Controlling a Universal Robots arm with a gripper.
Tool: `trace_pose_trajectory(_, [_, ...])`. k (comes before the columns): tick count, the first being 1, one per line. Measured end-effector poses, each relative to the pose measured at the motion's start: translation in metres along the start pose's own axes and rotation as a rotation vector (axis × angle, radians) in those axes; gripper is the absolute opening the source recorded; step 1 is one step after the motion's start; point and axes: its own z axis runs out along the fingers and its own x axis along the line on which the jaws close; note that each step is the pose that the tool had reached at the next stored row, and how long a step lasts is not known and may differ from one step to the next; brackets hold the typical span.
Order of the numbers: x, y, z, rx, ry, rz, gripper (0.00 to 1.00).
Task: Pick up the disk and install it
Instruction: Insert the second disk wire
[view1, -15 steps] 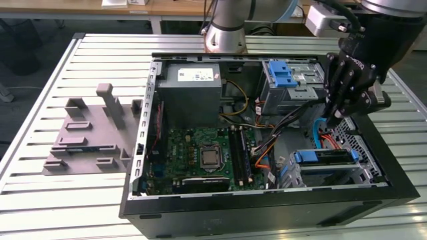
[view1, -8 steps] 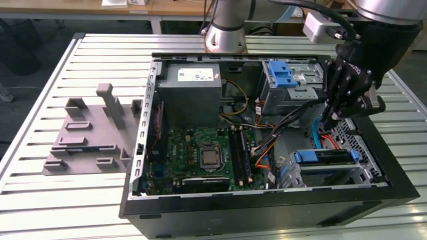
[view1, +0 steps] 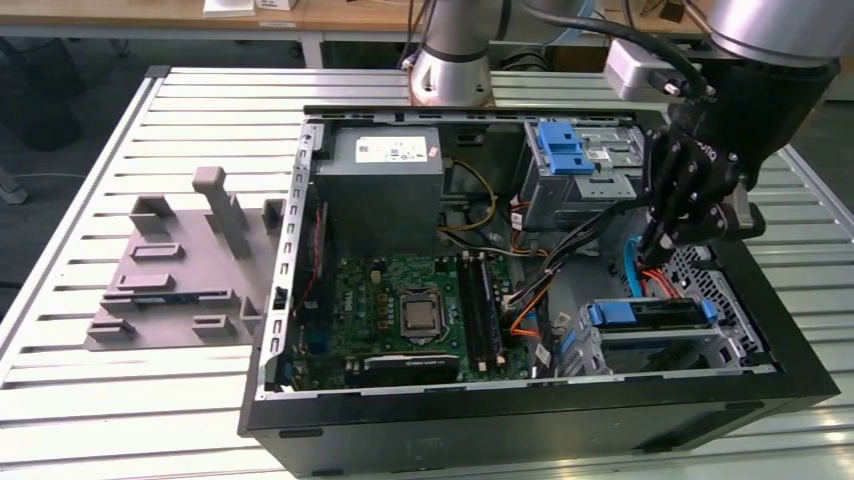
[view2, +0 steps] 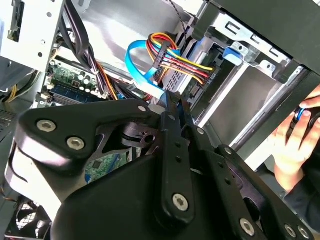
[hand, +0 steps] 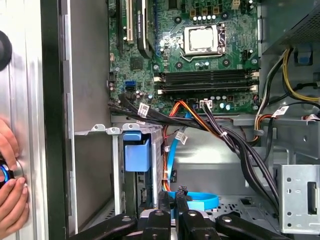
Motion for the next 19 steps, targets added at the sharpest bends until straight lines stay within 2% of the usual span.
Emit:
trace_pose_trajectory(4, [0.0043,-0.0002,0.0030,0.0023,-0.0143,0.000,0.16])
trace_pose_trajectory(7, [0.0055,0.0003,0.0042,0.0101,-0.0342,0.001,0.16])
trace_pose_trajectory(9, [0.0070,0.0017,0.0051,0.0176,-0.0427,0.002,0.16])
trace_pose_trajectory(15, [0.0184,0.0038,0.0109,0.0331,-0.0490,0.004,0.16])
trace_pose_trajectory(19, [0.0193,0.0039,0.0142,0.0359,-0.0493,0.004,0.16])
